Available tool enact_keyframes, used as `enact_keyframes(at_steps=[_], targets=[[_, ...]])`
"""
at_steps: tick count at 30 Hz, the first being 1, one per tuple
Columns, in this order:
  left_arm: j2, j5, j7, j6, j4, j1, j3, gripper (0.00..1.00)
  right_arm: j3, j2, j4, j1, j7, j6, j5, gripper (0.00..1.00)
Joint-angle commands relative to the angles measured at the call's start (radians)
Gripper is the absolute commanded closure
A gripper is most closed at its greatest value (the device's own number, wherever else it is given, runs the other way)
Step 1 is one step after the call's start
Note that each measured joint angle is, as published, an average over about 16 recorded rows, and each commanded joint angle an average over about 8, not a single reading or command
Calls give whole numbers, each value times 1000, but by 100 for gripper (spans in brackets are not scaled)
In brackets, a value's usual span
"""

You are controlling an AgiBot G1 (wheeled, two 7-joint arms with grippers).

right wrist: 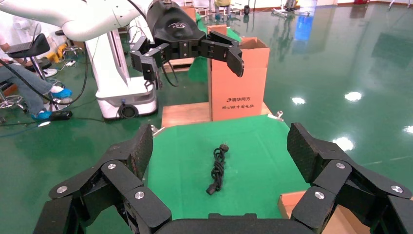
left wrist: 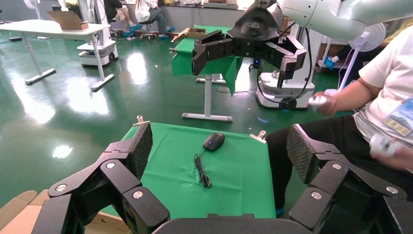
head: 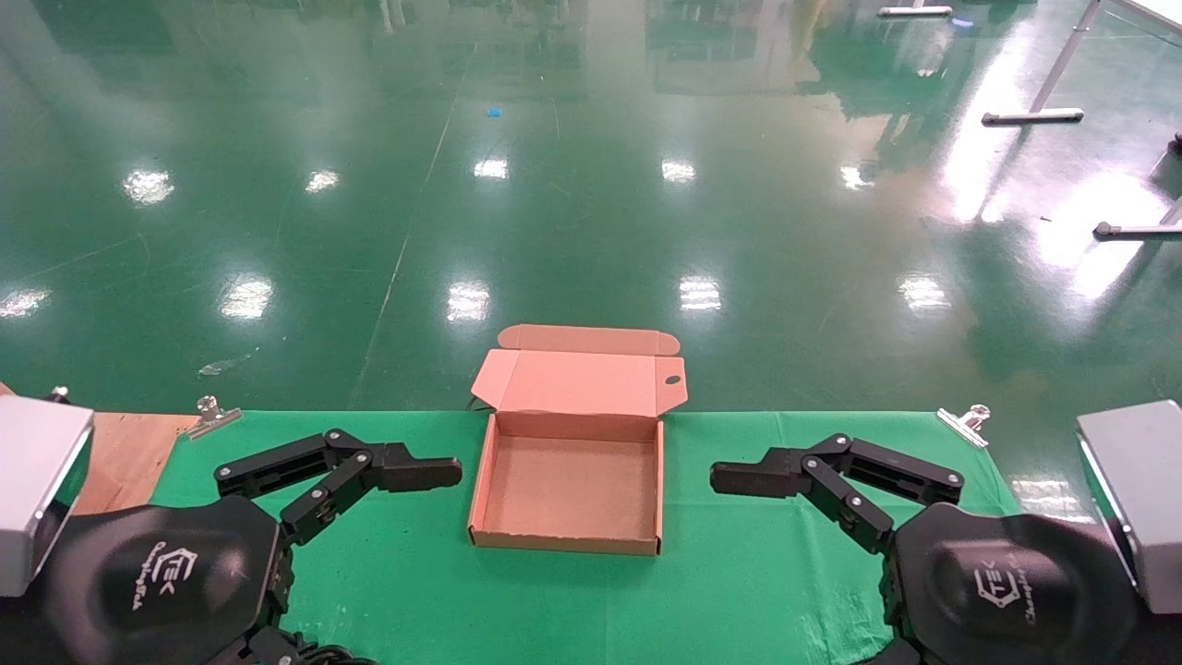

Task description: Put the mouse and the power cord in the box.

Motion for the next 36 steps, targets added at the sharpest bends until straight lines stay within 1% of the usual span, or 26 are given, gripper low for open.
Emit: enact_keyframes(at_steps=[1, 9, 11, 14, 17, 19, 25, 29, 32, 36], targets=[[0, 0, 0, 0, 0, 0, 0, 0, 0, 0, 0, 0, 0, 0, 0, 0], [4, 6, 2, 2, 0, -2, 5, 0, -4, -1, 0, 0, -3, -5, -9, 0], [9, 27, 4, 7, 4, -10, 17, 0, -17, -2, -6, 5, -12, -12, -38, 0], [24, 91, 0, 20, 20, -39, 50, 0, -56, -9, -30, 29, -39, -28, -130, 0], [44, 197, -4, 39, 60, -92, 104, 0, -119, -27, -61, 78, -78, -44, -286, 0], [60, 283, -4, 53, 98, -136, 148, 0, -169, -46, -75, 125, -106, -51, -413, 0], [119, 598, 25, 80, 238, -298, 316, 0, -346, -134, -64, 279, -182, -40, -864, 0], [173, 792, 61, 75, 334, -397, 430, 0, -458, -213, -54, 342, -214, -15, -1137, 0], [221, 907, 102, 48, 414, -442, 496, 0, -518, -270, -81, 356, -232, 14, -1273, 0], [278, 1018, 163, -25, 526, -463, 547, 0, -561, -331, -168, 355, -267, 74, -1371, 0]])
